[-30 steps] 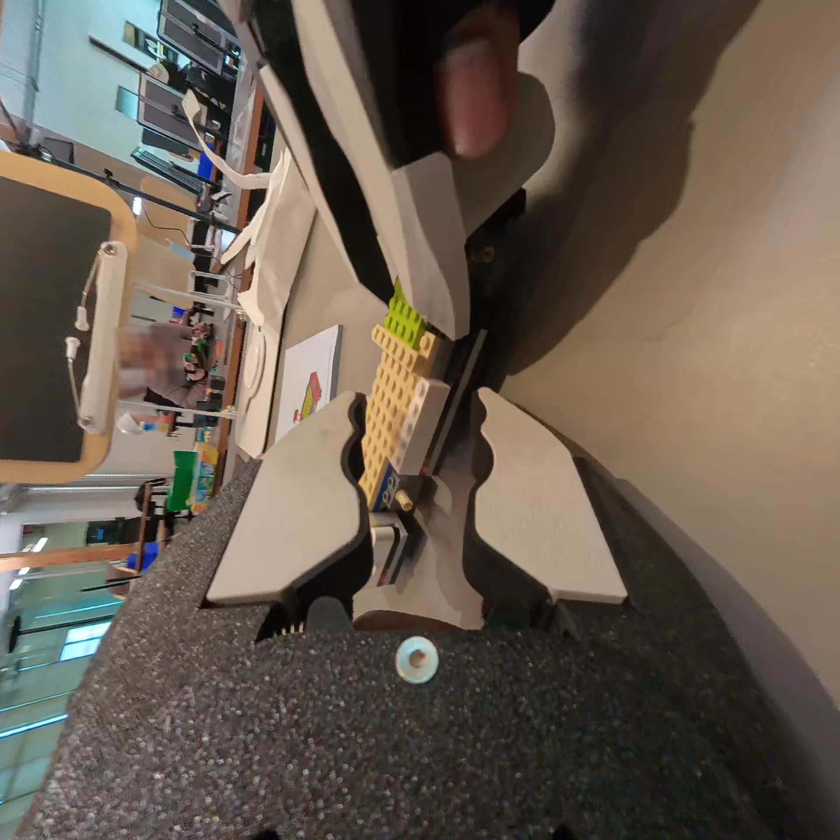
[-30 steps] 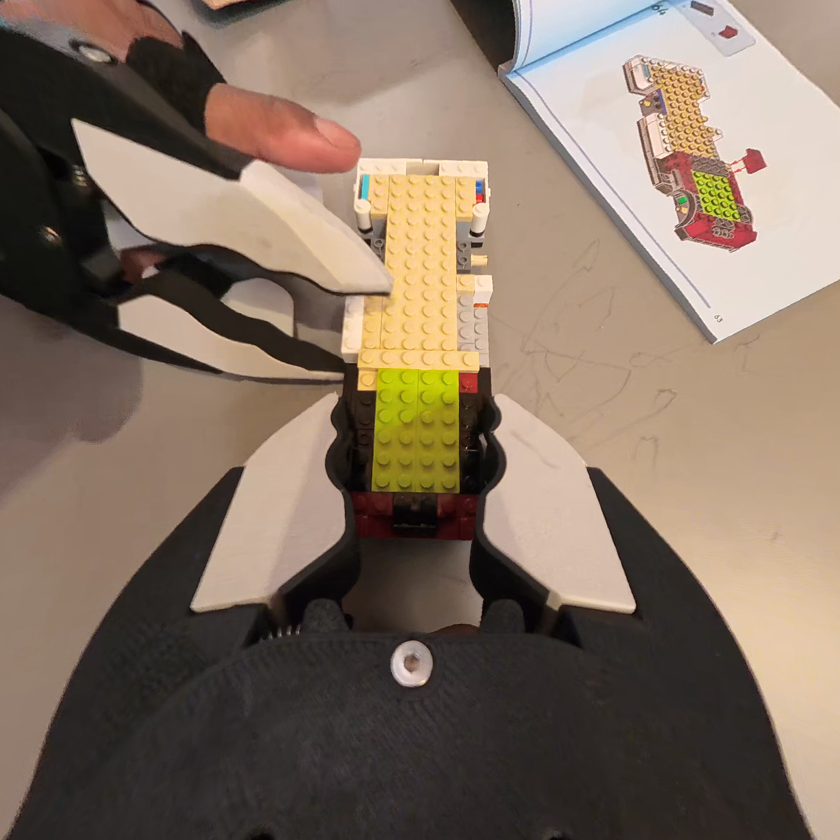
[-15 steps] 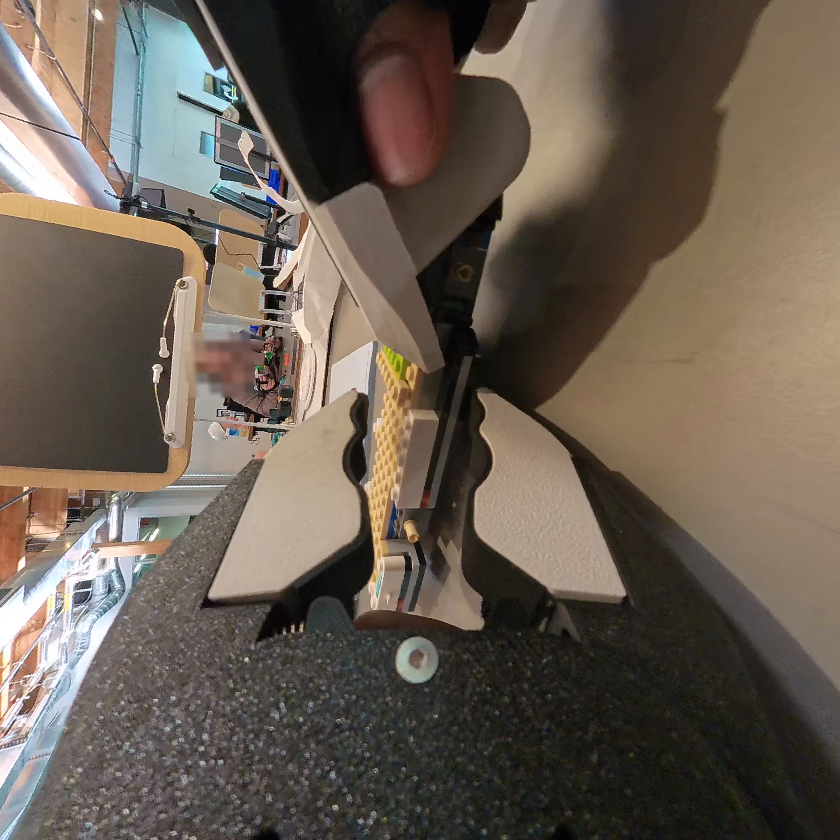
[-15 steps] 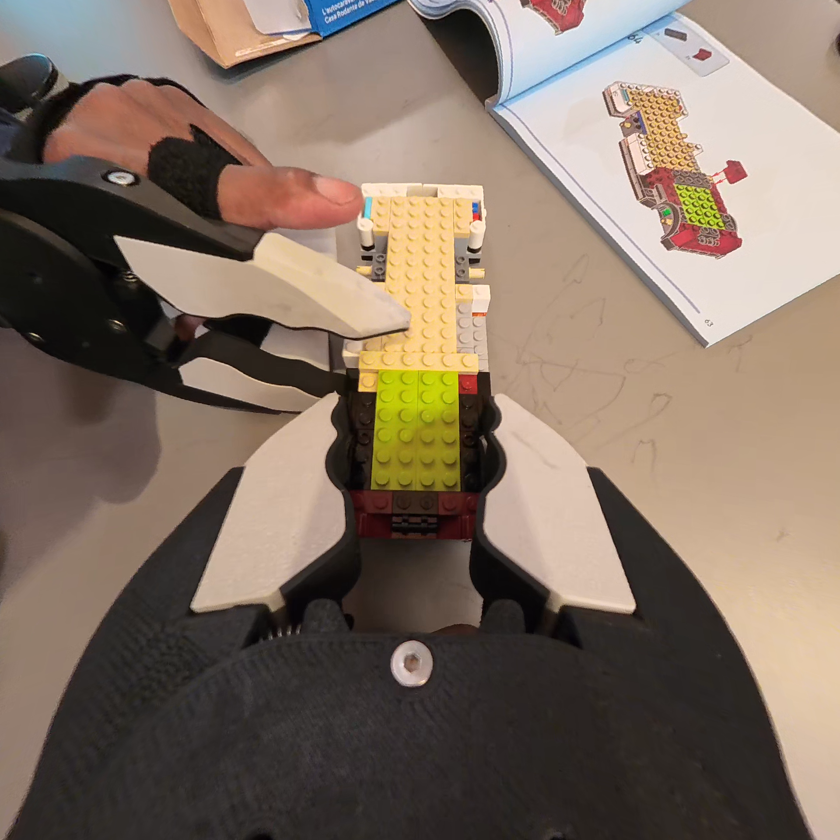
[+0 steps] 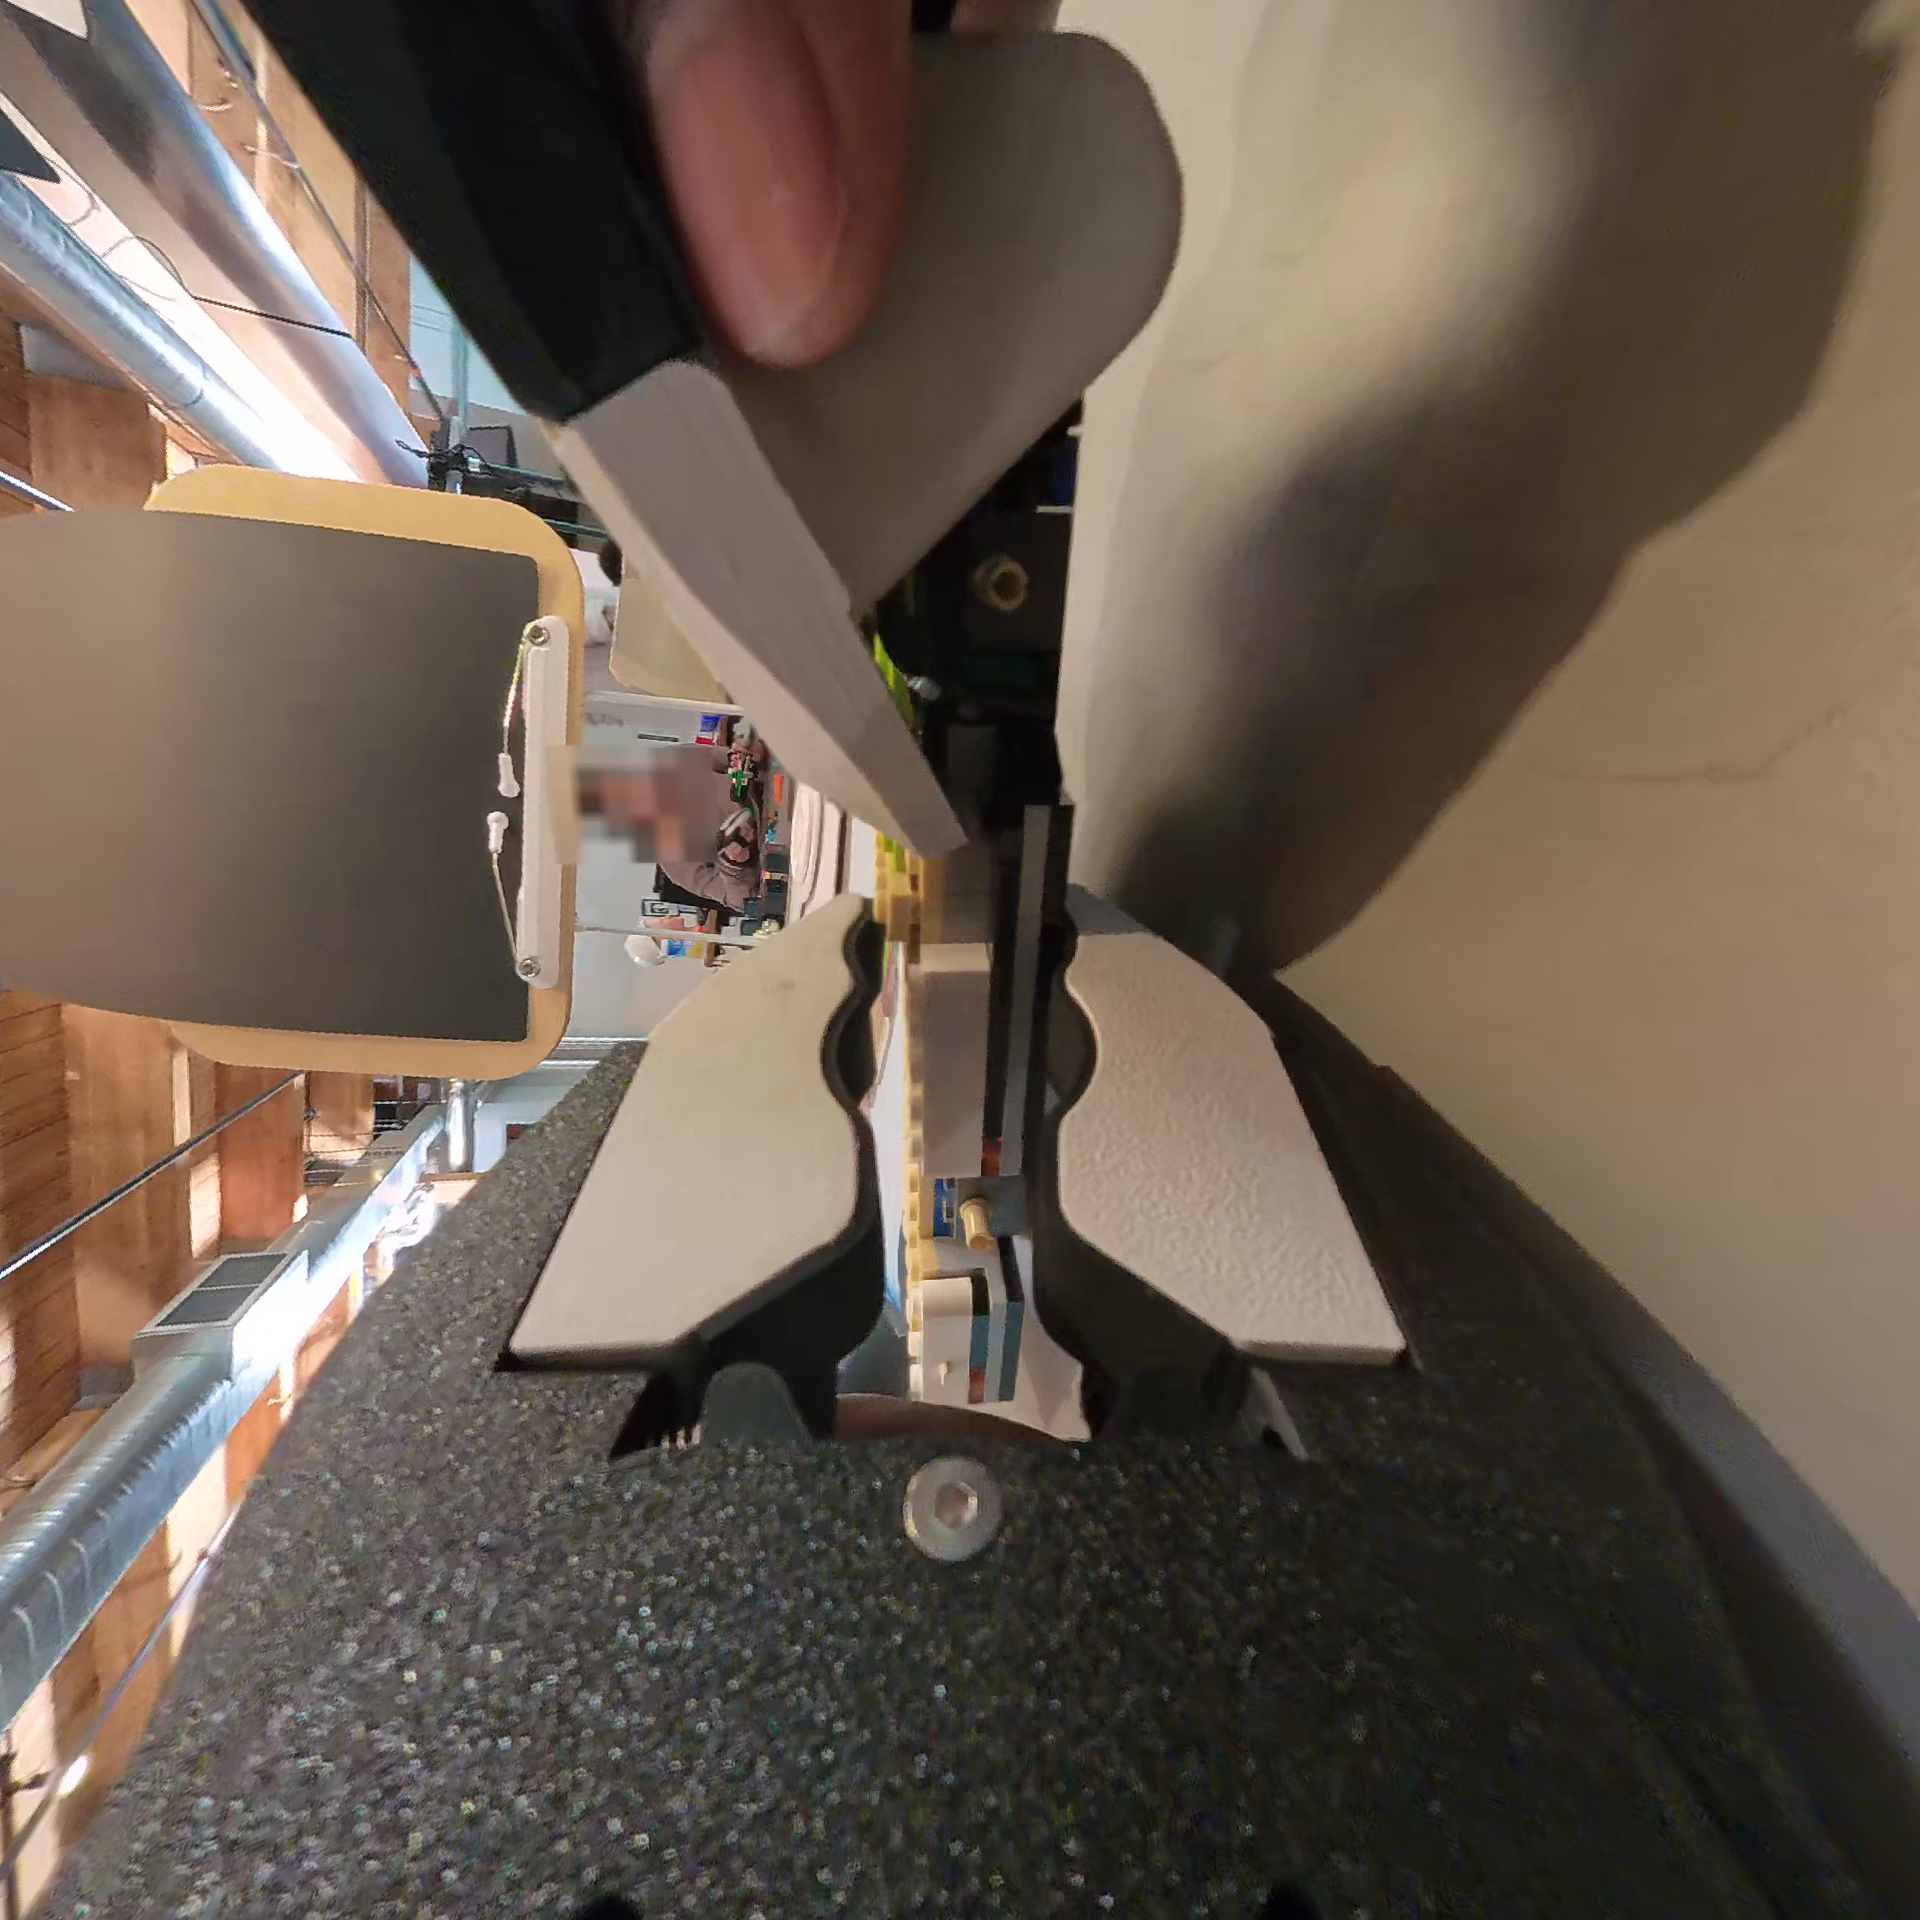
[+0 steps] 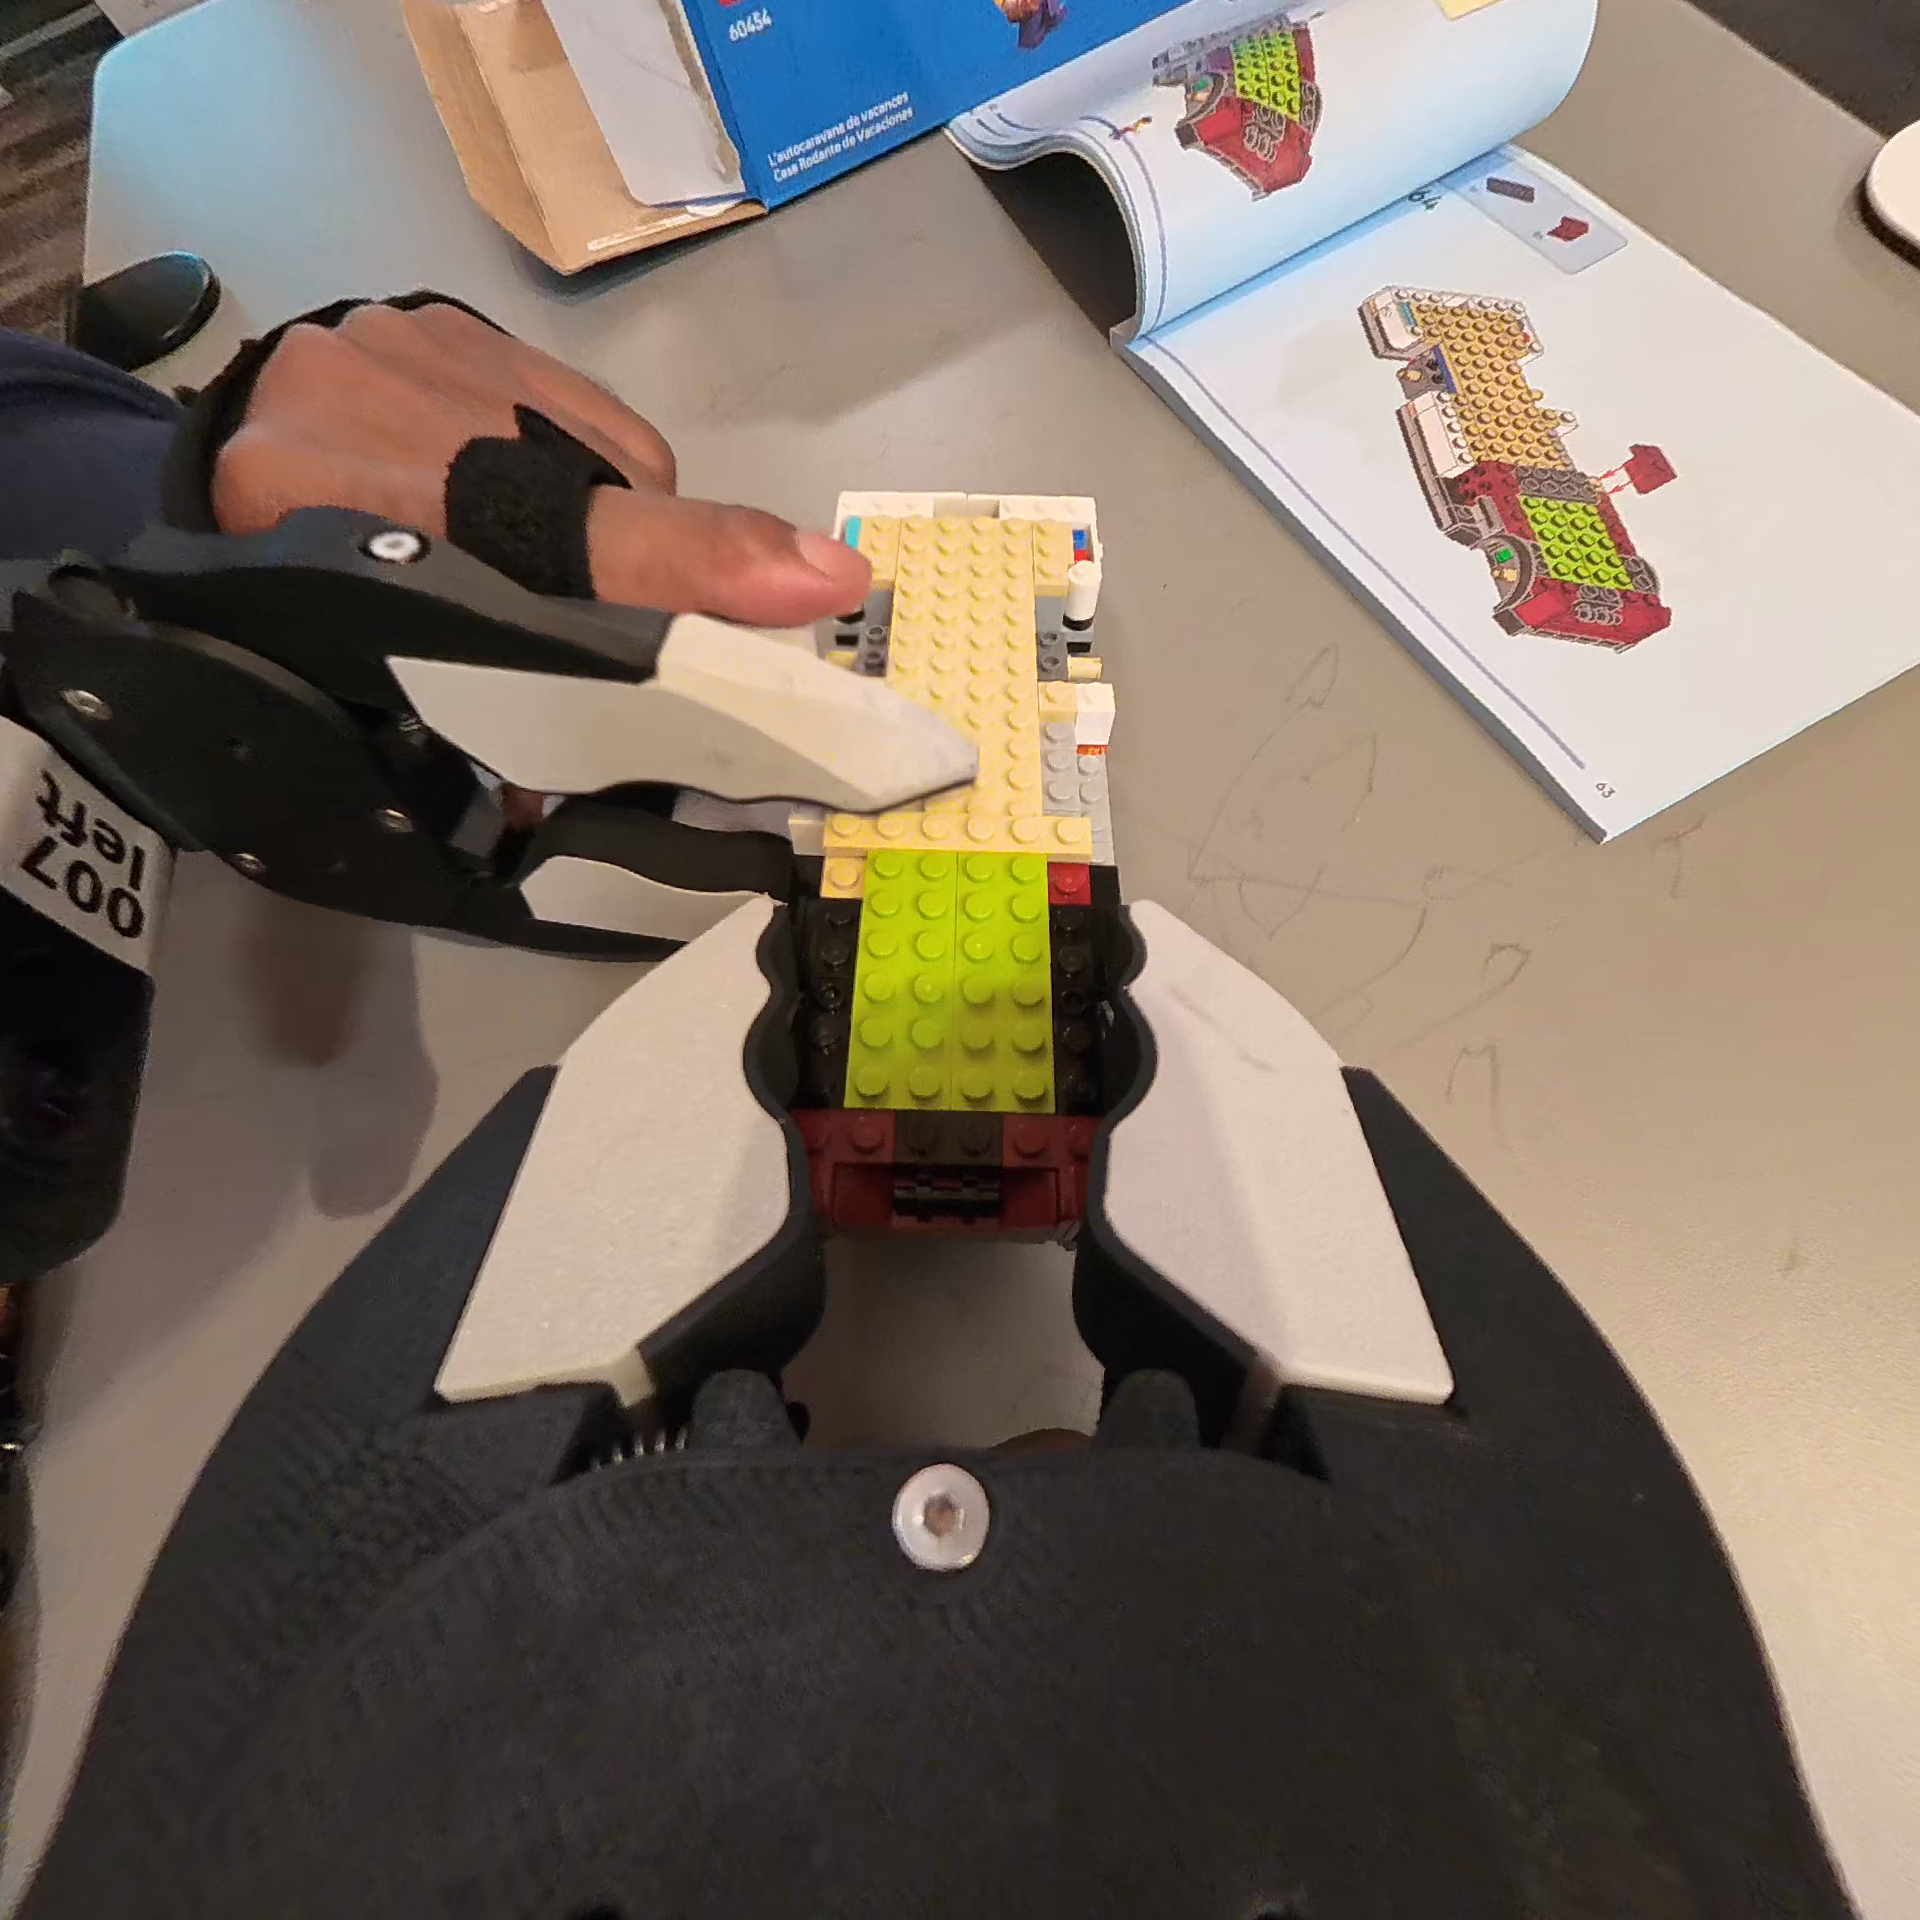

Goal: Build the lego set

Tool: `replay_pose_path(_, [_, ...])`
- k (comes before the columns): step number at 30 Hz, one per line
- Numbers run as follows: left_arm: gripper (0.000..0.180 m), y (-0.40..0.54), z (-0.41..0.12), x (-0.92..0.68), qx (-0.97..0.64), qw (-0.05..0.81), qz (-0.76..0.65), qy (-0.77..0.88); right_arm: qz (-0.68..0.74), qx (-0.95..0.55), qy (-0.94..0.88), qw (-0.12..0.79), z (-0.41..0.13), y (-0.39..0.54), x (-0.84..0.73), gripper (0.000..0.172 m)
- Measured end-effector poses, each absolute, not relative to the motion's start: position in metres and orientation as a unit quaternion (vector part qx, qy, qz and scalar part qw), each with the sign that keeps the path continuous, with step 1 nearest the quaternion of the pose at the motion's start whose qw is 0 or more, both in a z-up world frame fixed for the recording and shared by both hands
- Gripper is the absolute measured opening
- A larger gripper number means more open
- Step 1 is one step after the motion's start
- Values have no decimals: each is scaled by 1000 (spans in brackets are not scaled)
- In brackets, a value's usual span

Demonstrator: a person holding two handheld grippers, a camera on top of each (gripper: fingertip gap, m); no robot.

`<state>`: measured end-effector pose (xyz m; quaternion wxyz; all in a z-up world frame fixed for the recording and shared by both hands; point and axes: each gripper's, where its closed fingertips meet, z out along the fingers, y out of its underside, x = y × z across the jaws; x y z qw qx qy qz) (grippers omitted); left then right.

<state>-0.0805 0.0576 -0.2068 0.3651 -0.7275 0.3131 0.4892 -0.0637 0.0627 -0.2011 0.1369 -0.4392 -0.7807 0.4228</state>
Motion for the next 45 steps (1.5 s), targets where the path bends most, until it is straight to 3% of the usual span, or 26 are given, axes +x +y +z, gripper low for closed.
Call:
replay_pose_path(12, [27, 57, -196, -87, -679, 358, 529, 363, 425, -420, -782, 179, -193, 61, -67, 58])
replay_pose_path(15, [27, 56, -197, -90, -678, 356, 526, 370, 450, -408, -768, 204, -178, 62, -69, 50])
replay_pose_path(24, [27, 54, -179, -97, -660, 398, 523, 364, 457, -315, -788, 266, -144, 77, -51, 61])
replay_pose_path(34, [26, 58, -105, -98, -579, 476, 523, 405, 352, -167, -830, 399, -122, 90, -53, 82])
replay_pose_path(45, [26, 41, -23, -76, -502, 532, 455, 509, 376, 16, -779, 502, -31, 61, -52, 68])
